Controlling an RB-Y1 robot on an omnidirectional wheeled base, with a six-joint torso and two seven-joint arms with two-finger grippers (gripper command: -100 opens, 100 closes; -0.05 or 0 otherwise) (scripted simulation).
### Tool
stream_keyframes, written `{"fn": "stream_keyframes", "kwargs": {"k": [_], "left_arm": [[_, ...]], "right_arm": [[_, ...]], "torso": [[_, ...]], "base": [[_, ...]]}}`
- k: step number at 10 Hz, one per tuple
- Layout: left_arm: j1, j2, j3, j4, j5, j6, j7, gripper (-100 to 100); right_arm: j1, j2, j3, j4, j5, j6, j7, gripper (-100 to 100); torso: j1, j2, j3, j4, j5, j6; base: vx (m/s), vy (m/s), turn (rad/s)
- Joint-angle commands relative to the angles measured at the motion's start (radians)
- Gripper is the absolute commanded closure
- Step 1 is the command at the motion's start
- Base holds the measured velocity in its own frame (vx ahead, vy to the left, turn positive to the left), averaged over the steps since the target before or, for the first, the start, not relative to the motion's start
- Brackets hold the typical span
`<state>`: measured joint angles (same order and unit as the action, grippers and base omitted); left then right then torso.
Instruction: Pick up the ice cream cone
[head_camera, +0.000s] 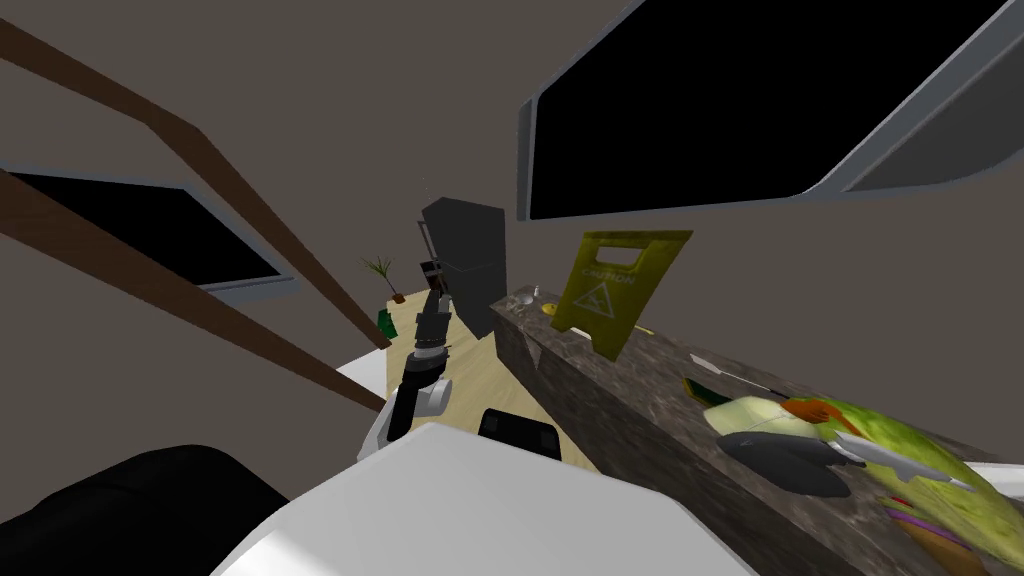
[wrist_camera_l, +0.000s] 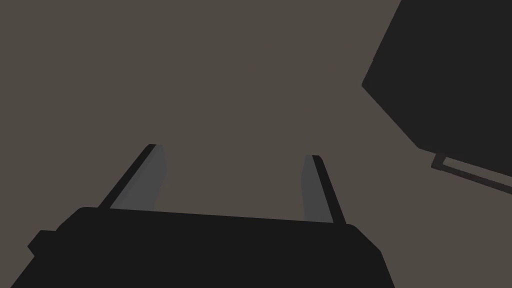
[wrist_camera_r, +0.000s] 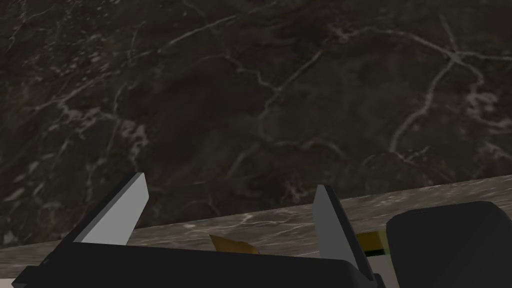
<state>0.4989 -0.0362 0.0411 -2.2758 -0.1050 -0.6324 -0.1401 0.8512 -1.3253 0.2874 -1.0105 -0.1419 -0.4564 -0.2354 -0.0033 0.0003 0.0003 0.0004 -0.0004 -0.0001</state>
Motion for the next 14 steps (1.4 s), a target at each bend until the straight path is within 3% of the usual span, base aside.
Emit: {"fn": "stream_keyframes", "kwargs": {"k": [1,2,3,5,6,10,11,12,13,14], "left_arm": [[0.000,0.000,0.000,0.000,0.000,0.000,0.000,0],[0.000,0.000,0.000,0.000,0.000,0.000,0.000,0],[0.000,0.000,0.000,0.000,0.000,0.000,0.000,0],[0.000,0.000,0.000,0.000,0.000,0.000,0.000,0],[0.000,0.000,0.000,0.000,0.000,0.000,0.000,0],[0.000,0.000,0.000,0.000,0.000,0.000,0.000,0],[0.000,0.000,0.000,0.000,0.000,0.000,0.000,0],[0.000,0.000,0.000,0.000,0.000,0.000,0.000,0],[0.000,0.000,0.000,0.000,0.000,0.000,0.000,0],[0.000,0.000,0.000,0.000,0.000,0.000,0.000,0]], "right_arm": [[0.013,-0.032,0.010,0.019,0.003,0.004,0.000,-100],[0.015,-0.066,0.036,0.048,0.014,0.008,-0.004,-100],[0.015,-0.066,0.036,0.048,0.014,0.008,-0.004,-100],[0.014,-0.116,0.090,0.094,0.038,0.012,-0.010,-100],[0.014,-0.116,0.090,0.094,0.038,0.012,-0.010,-100],[-0.005,-0.159,0.198,0.151,0.095,0.013,-0.019,-100],[-0.005,-0.159,0.198,0.151,0.095,0.013,-0.019,-100],[-0.017,-0.161,0.232,0.162,0.117,0.011,-0.020,-100],[-0.016,-0.158,0.218,0.158,0.108,0.011,-0.022,-100],[-0.016,-0.159,0.220,0.158,0.109,0.013,-0.020,0]], "torso": [[0.000,0.000,0.000,0.000,0.000,0.000],[0.000,0.000,0.000,0.000,0.000,0.001],[0.000,0.000,0.000,0.000,0.000,0.000],[0.001,-0.001,0.000,0.000,0.000,0.000],[0.000,-0.001,-0.001,0.000,0.000,0.000],[-0.002,-0.002,-0.001,0.000,-0.001,0.000],[-0.004,-0.002,-0.001,0.000,-0.001,0.000],[-0.003,-0.001,-0.001,0.000,-0.001,0.002],[-0.004,-0.001,-0.001,0.000,-0.001,0.001],[-0.001,-0.001,0.000,0.000,-0.001,0.002]], "base": [[-0.003,-0.033,0.129],[0.000,-0.025,0.191],[0.001,-0.022,0.127],[0.006,-0.034,0.251],[0.003,-0.042,0.117],[0.008,-0.064,0.260],[0.003,-0.089,0.116],[0.006,-0.090,0.174],[0.003,-0.049,0.058],[0.001,-0.009,-0.007]]}}
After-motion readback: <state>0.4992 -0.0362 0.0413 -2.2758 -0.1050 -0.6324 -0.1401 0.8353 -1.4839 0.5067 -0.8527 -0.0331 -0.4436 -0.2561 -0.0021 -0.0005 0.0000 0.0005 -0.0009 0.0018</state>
